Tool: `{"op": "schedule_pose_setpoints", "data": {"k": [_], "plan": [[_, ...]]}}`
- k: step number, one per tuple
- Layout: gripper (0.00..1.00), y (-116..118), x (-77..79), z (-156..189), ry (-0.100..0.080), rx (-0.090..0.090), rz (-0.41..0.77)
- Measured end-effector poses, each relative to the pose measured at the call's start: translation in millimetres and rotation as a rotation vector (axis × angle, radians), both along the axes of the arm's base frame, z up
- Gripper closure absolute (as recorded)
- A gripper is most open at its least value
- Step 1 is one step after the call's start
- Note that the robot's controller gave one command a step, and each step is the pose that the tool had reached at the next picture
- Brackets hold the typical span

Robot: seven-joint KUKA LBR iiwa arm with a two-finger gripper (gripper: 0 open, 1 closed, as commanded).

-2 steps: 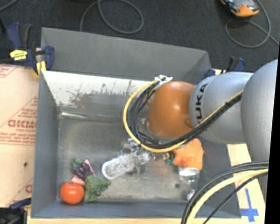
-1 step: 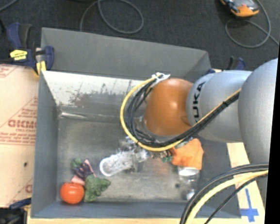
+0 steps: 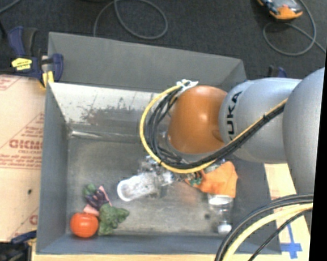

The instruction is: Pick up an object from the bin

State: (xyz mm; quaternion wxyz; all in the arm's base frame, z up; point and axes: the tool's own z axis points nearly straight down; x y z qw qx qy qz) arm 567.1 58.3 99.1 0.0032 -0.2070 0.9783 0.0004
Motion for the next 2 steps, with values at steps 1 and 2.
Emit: {"op": "schedule_pose_setpoints", "data": {"k": [1, 2], "plan": [[1.00, 8, 1.5, 45, 0.003, -0.001, 0.013], [1.00, -9, -5.5, 137, -0.002, 0.000, 0.020]]}}
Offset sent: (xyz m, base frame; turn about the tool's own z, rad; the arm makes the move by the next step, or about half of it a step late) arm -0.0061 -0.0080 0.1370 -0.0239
